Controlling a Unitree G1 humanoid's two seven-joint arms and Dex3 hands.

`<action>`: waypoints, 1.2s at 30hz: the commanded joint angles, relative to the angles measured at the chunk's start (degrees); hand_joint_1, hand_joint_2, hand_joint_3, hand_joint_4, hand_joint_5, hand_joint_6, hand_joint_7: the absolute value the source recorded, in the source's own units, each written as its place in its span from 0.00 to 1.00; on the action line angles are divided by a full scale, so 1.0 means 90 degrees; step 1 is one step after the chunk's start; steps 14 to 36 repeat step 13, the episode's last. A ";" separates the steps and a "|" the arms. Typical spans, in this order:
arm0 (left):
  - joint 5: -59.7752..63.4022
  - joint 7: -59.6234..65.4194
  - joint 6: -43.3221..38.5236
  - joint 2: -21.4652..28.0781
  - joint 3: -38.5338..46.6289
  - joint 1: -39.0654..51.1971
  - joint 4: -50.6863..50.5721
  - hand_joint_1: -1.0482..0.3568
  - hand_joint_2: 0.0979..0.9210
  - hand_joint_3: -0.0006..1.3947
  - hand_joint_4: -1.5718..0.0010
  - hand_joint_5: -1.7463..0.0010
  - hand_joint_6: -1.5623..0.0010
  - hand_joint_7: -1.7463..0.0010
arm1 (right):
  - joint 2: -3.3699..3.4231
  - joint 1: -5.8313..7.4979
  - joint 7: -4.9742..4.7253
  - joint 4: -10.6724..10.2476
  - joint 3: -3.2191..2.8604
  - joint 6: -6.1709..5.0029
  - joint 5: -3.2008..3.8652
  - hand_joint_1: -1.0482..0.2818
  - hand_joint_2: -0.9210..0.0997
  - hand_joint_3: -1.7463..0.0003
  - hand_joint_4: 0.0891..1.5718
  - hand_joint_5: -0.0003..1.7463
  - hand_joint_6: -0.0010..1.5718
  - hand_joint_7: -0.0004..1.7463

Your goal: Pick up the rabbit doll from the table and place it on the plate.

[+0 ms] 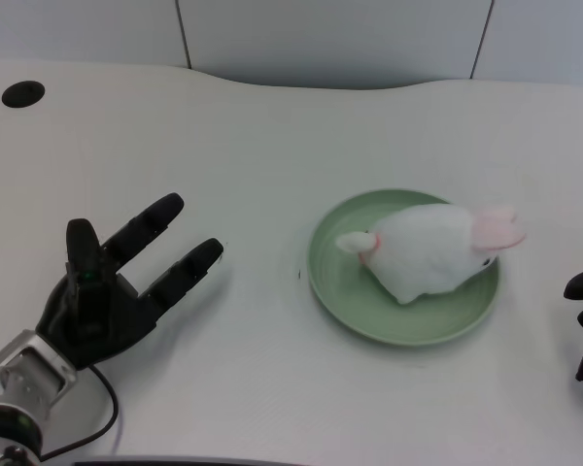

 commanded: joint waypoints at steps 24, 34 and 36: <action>0.0158 -0.0186 -0.0166 0.0096 -0.0035 -0.0031 0.0087 0.00 1.00 0.54 0.97 0.90 0.99 1.00 | -0.0146 0.0058 0.0142 0.0059 -0.0096 -0.0053 0.0085 0.50 0.00 0.91 0.99 1.00 0.80 1.00; 0.0158 -0.0186 -0.0166 0.0096 -0.0035 -0.0031 0.0087 0.00 1.00 0.54 0.97 0.90 0.99 1.00 | -0.0146 0.0058 0.0142 0.0059 -0.0096 -0.0053 0.0085 0.50 0.00 0.91 0.99 1.00 0.80 1.00; 0.0158 -0.0186 -0.0166 0.0096 -0.0035 -0.0031 0.0087 0.00 1.00 0.54 0.97 0.90 0.99 1.00 | -0.0146 0.0058 0.0142 0.0059 -0.0096 -0.0053 0.0085 0.50 0.00 0.91 0.99 1.00 0.80 1.00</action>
